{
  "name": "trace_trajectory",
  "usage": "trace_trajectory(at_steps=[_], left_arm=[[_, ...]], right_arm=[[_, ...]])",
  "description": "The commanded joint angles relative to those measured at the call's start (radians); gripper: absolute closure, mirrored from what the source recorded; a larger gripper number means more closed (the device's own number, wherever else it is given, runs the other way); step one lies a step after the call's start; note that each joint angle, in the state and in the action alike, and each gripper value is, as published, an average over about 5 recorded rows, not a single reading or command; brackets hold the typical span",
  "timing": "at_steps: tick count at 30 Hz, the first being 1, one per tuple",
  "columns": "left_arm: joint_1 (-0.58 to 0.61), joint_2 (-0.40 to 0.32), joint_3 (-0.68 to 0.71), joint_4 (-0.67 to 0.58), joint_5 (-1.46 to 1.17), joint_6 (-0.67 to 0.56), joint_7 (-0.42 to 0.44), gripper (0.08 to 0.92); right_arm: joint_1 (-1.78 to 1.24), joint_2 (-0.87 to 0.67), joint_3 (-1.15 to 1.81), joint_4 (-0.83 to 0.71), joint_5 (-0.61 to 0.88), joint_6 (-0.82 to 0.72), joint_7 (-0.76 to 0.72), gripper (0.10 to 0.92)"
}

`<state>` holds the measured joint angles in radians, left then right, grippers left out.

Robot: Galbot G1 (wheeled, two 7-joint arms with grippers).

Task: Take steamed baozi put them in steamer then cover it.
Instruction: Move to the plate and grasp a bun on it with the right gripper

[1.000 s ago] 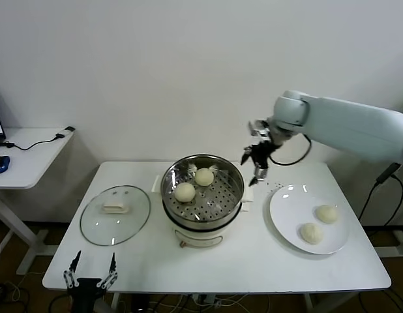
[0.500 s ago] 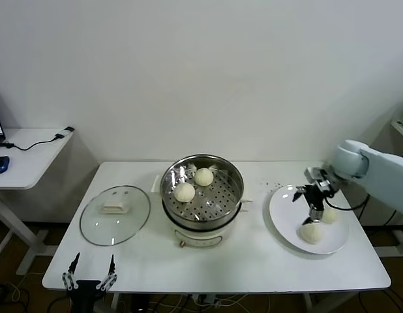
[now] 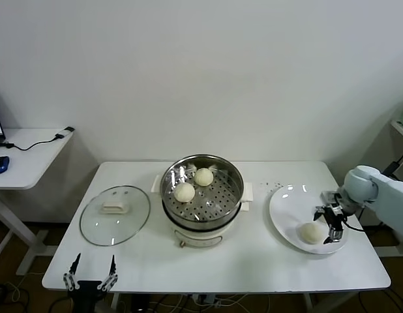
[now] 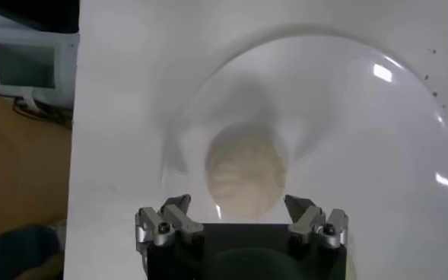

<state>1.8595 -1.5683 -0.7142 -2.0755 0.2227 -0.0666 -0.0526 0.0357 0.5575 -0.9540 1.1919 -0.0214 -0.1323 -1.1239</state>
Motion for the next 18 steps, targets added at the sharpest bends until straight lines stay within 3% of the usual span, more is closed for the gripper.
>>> trace_trajectory(at_steps=[1,14,18], left_arm=[[0.0,0.0,-0.003,0.004,0.0,0.0,0.001,0.177],[-0.008,0.002,-0.004,0.016,0.003,0.004,0.001,0.177],[-0.011,0.004,-0.004,0.018,0.003,0.006,0.001,0.177]], right_arm=[[-0.071,0.051,0.059,-0.052,-0.053,0.008,0.003,0.203],[-0.066,0.095,0.049,-0.09,-0.054,0.013,-0.002,0.204],[-0.053,0.099,0.051,-0.101,-0.049,0.019,-0.004,0.241]])
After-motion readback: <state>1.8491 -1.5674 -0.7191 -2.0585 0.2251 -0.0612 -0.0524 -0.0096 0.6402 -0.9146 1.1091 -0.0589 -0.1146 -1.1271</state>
